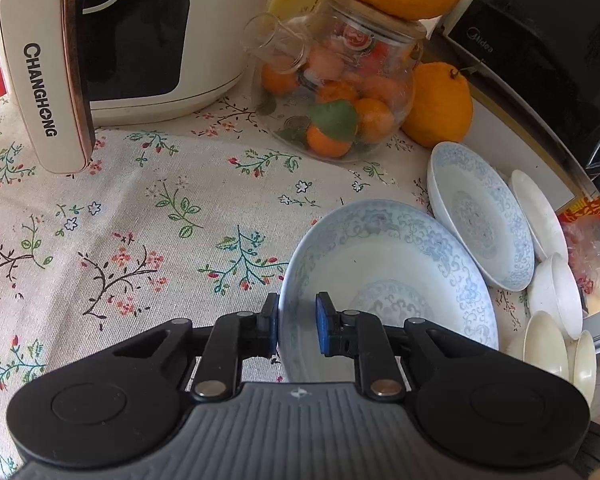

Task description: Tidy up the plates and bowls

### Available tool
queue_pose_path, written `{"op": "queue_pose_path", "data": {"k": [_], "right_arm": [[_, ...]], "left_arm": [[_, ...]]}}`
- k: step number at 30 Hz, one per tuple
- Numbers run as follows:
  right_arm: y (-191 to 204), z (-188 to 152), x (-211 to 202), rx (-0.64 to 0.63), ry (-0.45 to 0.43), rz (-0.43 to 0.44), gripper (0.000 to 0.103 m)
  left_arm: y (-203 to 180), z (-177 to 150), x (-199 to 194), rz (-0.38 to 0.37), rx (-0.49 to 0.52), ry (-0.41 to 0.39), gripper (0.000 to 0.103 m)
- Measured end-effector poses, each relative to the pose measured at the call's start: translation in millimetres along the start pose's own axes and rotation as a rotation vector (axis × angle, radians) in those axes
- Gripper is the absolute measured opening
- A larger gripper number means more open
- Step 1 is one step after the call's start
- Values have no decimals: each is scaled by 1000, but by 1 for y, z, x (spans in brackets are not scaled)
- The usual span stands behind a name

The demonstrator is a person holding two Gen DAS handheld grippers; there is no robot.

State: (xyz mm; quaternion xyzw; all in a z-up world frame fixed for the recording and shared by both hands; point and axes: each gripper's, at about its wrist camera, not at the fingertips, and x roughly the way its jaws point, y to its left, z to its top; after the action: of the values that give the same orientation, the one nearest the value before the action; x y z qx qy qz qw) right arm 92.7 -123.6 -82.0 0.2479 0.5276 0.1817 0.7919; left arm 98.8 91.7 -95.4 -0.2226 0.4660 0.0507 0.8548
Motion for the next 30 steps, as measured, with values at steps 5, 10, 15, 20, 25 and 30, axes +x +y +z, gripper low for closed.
{"op": "queue_pose_path", "data": {"k": [5, 10, 15, 20, 25, 30], "right_arm": [[0, 1, -5, -19, 4, 15, 13], [5, -2, -23, -71, 4, 21, 14], [1, -11, -35, -125, 17, 17, 14], [-2, -26, -67, -195, -6, 35, 14], [-12, -44, -94, -236, -13, 45, 14], [-18, -64, -101, -290, 22, 54, 14]], "left_arm": [[0, 0, -6, -5, 10, -10, 12], [-1, -6, -19, 6, 33, -11, 11], [0, -21, -33, -8, 64, -4, 10], [4, -42, -60, -44, 74, -6, 10], [2, -68, -87, -83, 101, -5, 10], [9, -91, -98, -72, 113, 22, 10]]}}
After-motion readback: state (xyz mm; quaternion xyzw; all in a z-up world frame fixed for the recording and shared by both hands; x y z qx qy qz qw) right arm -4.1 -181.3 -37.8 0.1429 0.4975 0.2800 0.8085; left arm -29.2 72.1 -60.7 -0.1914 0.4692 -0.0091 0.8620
